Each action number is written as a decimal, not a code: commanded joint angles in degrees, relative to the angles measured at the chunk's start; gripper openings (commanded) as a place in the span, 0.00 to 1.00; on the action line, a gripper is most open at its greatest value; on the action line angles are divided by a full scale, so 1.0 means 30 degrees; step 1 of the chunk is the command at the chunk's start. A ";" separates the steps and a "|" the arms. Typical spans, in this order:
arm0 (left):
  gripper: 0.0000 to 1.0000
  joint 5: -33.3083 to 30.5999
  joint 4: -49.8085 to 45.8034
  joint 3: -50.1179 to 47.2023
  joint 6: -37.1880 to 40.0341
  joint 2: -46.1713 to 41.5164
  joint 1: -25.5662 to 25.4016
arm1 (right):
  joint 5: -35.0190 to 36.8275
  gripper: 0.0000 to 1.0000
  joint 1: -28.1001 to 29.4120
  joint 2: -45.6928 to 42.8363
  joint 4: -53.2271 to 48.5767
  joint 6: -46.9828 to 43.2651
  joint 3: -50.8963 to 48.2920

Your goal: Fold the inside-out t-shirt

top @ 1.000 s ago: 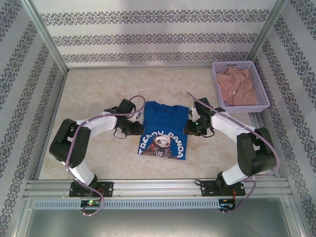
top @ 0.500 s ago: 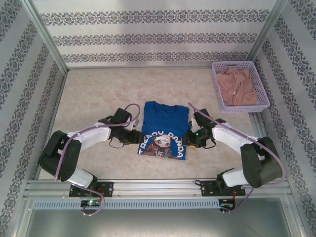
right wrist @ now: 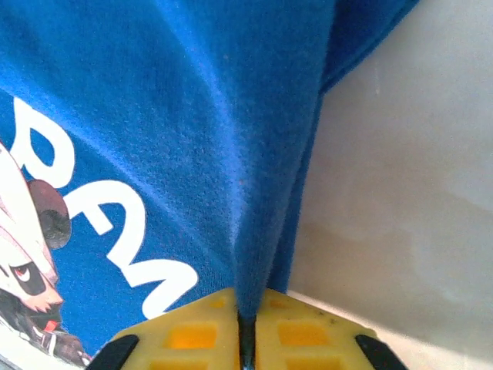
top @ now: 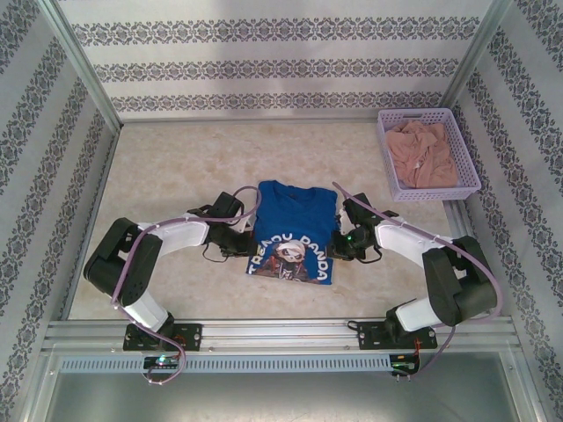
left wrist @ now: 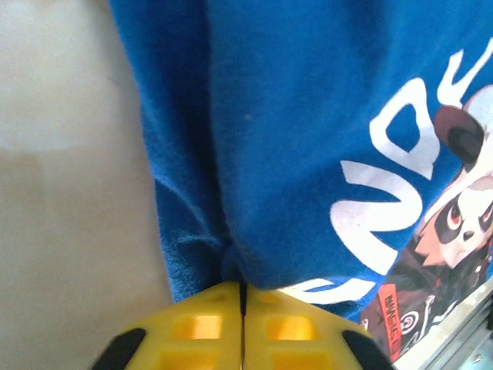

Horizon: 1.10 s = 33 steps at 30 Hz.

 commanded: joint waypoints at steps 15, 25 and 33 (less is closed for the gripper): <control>0.12 -0.1244 -0.1701 -0.1754 -0.0372 -0.2584 -0.0193 | 0.1113 0.19 -0.0562 0.0002 -0.2300 -0.1633 0.1478; 0.45 -0.3330 0.0086 0.1607 -0.1069 -0.3308 -0.0182 | 0.0760 0.39 -0.1285 0.0287 -0.0079 -0.1394 0.4550; 0.43 -0.1155 0.2247 0.4590 -0.2010 0.1738 -0.0193 | -0.0717 0.36 -0.1117 0.5117 0.3153 0.0289 0.6682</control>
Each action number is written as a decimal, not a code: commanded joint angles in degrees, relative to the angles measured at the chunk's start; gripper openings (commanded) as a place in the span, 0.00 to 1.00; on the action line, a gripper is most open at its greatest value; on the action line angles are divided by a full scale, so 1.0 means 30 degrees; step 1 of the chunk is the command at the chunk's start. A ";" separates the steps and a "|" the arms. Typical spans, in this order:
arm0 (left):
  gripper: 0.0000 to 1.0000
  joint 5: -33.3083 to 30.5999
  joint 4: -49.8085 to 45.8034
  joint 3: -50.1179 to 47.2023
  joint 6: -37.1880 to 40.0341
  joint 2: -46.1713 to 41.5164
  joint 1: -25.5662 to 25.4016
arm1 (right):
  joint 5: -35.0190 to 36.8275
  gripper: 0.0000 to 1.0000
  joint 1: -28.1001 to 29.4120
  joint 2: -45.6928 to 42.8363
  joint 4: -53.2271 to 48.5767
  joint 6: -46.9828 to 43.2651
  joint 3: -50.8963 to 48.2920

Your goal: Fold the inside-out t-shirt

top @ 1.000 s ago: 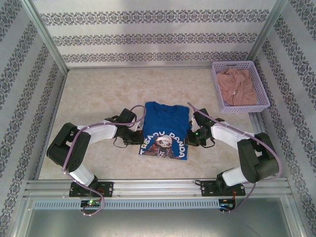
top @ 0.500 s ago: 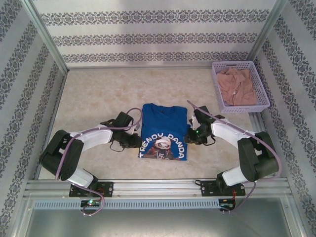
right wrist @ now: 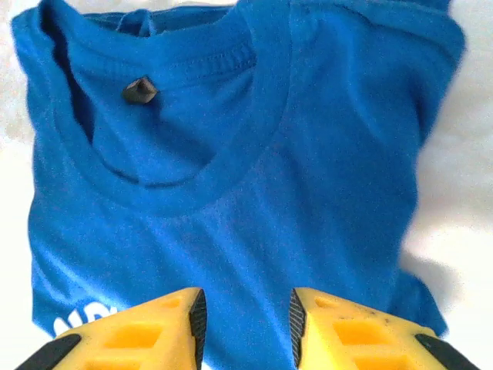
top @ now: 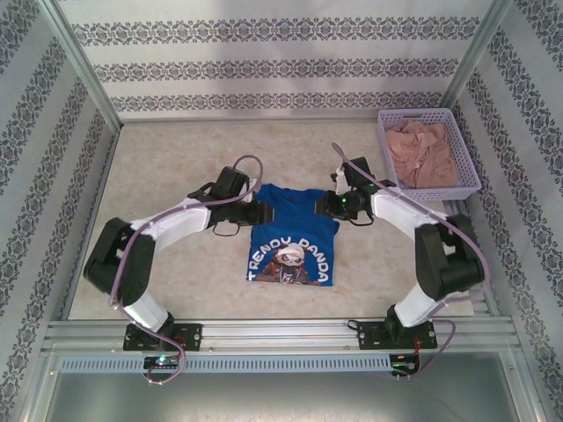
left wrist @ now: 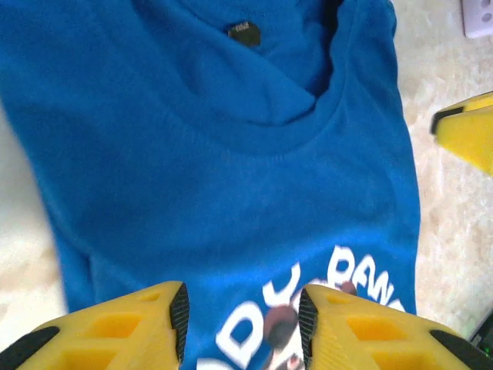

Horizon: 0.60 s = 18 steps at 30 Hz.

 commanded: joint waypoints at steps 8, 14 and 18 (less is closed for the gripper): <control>0.41 -0.1815 -0.0191 -0.0350 0.0207 0.2686 0.0052 | -0.0384 0.32 -0.1212 0.3580 0.0786 0.0524 0.0624; 0.46 -0.2080 -0.0084 -0.0092 0.1471 0.1287 0.0222 | -0.0251 0.36 -0.1414 0.2242 -0.0734 -0.1499 0.1877; 0.49 -0.2338 0.0176 0.0336 0.1752 0.0259 0.0656 | 0.1385 0.42 -0.1586 0.1707 -0.1584 -0.2599 0.2604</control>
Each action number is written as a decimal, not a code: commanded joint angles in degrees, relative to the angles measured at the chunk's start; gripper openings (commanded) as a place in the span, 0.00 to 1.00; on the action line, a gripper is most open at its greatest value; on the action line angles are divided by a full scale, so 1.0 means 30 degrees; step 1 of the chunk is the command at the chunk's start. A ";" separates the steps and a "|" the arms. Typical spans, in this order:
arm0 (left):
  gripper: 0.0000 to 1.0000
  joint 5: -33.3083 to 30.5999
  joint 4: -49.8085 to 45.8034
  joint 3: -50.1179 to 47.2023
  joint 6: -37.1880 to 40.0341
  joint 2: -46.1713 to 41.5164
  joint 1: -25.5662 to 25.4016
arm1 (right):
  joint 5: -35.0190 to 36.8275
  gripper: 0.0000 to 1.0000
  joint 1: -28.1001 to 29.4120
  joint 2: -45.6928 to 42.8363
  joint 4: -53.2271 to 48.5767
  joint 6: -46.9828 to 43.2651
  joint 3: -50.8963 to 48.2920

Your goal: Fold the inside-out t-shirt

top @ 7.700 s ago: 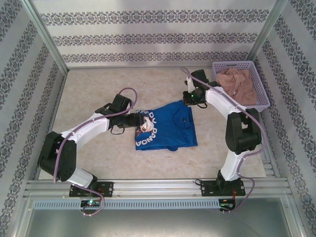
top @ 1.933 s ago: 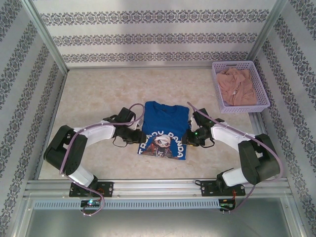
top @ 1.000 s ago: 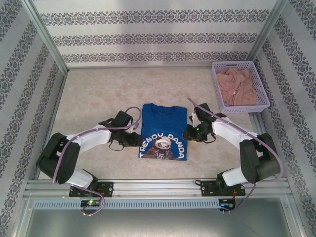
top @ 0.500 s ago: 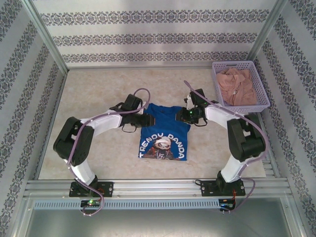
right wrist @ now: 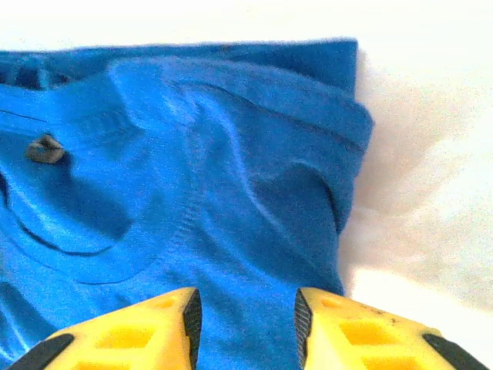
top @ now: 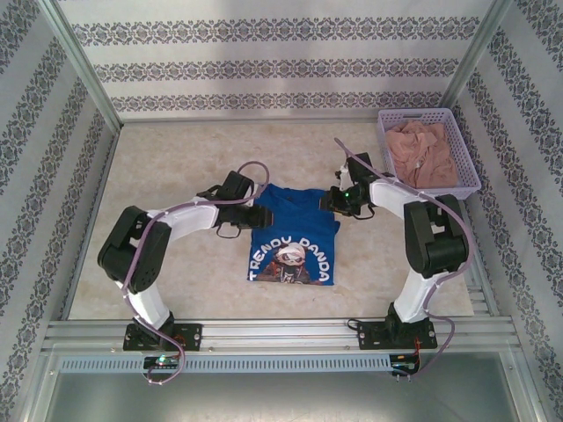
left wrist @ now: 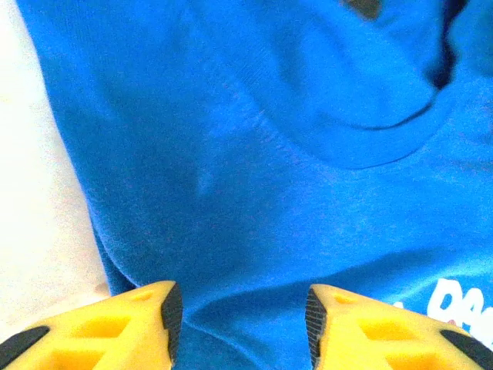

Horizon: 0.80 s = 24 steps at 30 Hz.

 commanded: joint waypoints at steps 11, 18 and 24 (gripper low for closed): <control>0.76 0.1716 -0.1057 0.4994 0.1193 0.3461 0.2849 | 0.2363 0.62 -0.0375 0.2551 -0.1253 -0.1676 0.3915; 0.78 0.2739 -0.2209 0.7794 0.2199 0.6322 0.3006 | 0.1628 0.64 -0.0211 0.4666 -0.2031 -0.2027 0.5619; 0.70 0.4598 -0.1468 0.7746 0.2167 0.7502 0.2749 | 0.0685 0.60 0.0194 0.5303 -0.1776 -0.1713 0.5371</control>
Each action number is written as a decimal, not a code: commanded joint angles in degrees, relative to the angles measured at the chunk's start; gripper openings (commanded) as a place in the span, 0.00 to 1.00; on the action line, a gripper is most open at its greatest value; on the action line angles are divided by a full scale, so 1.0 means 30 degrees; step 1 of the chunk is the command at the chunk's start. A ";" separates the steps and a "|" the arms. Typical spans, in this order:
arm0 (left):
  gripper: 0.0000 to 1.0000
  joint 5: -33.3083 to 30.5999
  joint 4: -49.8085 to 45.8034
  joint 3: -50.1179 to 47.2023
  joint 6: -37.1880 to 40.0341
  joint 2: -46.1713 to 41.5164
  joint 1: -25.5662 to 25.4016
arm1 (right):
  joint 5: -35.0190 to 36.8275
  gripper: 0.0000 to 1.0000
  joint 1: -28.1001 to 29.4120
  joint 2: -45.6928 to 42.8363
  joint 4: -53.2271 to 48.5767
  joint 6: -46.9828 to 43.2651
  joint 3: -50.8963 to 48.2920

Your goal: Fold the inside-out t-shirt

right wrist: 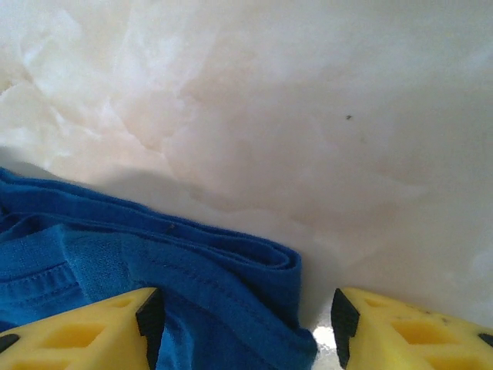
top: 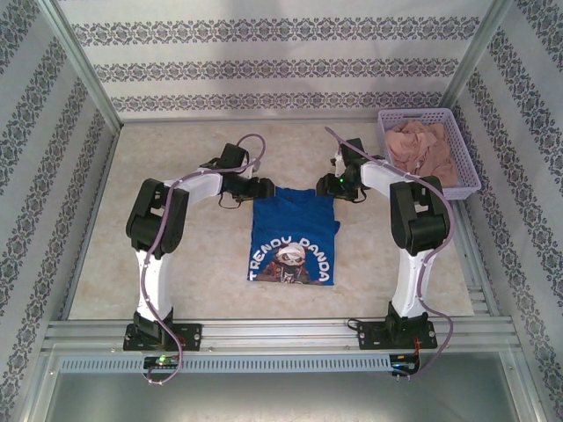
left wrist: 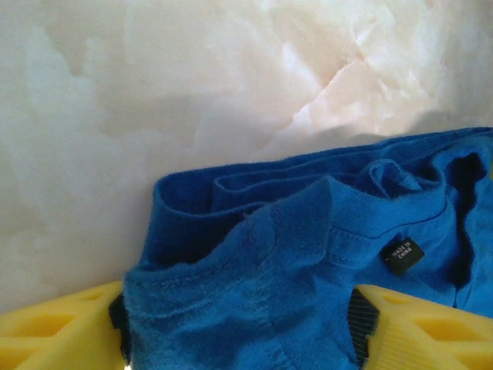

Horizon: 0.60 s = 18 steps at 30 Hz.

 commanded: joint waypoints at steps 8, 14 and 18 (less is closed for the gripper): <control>0.50 0.2371 0.0299 0.0089 0.0450 0.1318 -0.0300 | -0.2256 0.54 0.0729 0.1261 0.0151 0.0433 0.0202; 0.34 0.2255 0.0296 -0.0116 0.0444 0.1328 -0.0274 | -0.3268 0.46 0.0813 0.1349 0.0641 0.0822 0.0160; 0.23 0.2285 0.0604 -0.0321 0.0153 0.1340 -0.0298 | -0.3518 0.39 0.0792 0.1379 0.0969 0.0946 -0.0047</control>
